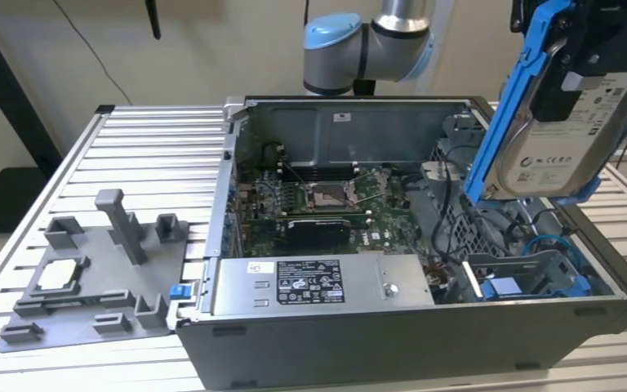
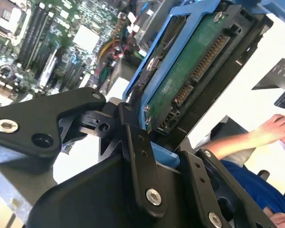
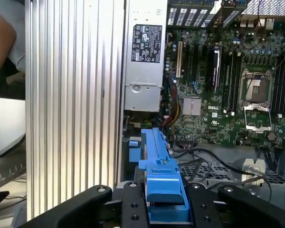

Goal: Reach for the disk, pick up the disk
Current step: 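Pick up the disk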

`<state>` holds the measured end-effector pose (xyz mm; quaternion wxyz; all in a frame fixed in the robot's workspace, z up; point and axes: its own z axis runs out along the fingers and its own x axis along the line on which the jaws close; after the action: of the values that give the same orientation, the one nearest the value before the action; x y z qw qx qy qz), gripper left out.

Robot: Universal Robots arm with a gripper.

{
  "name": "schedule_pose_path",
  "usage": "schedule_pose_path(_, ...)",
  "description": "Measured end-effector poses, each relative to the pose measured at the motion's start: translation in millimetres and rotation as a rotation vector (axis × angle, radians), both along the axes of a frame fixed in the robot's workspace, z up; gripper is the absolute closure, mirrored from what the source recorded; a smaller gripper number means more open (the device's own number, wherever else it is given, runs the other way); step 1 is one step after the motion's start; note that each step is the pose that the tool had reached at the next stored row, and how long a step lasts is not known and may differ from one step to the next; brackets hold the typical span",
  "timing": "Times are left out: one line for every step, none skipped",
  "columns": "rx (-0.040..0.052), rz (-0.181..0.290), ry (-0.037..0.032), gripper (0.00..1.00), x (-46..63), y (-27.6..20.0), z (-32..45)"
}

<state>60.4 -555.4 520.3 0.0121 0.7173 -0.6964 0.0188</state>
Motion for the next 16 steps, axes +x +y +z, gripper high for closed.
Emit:
schedule_pose_path(0.0, 0.0, 0.0001, 1.0, 0.0, -3.8, -0.3)
schedule_pose_path(0.0, 0.0, 0.0001, 1.0, 0.1, -6.5, -1.0)
schedule_pose_path(0.0005, 0.0, 0.0, 1.0, 0.1, -8.0, -2.7)
schedule_pose_path(0.001, -0.001, 0.0, 1.0, 0.5, -8.8, -4.5)
schedule_pose_path(0.0014, -0.002, 0.0, 1.0, 1.1, -9.3, -6.3)
schedule_pose_path(0.0016, -0.004, 0.0, 1.0, 1.8, -9.4, -8.0)
schedule_pose_path(0.0016, -0.006, 0.0001, 1.0, 2.9, -9.5, -9.8)
schedule_pose_path(0.0018, -0.009, 0.0001, 1.0, 4.1, -9.7, -11.6)
schedule_pose_path(0.002, -0.012, 0.0, 1.0, 5.3, -9.7, -13.5)
schedule_pose_path(0.0022, -0.016, 0.0001, 1.0, 6.4, -9.8, -15.4)
schedule_pose_path(0.0023, -0.02, 0.0001, 1.0, 7.5, -9.8, -17.1)
schedule_pose_path(0.0026, -0.024, 0.0, 1.0, 8.6, -9.8, -19.0)
schedule_pose_path(0.003, -0.028, 0.0, 1.0, 9.7, -9.8, -20.9)
schedule_pose_path(0.0033, -0.032, 0.0, 1.0, 10.9, -9.8, -22.7)
schedule_pose_path(0.0036, -0.035, 0.0, 1.0, 12.0, -9.8, -24.5)
schedule_pose_path(0.0042, -0.038, 0.0, 1.0, 13.1, -9.8, -26.4)
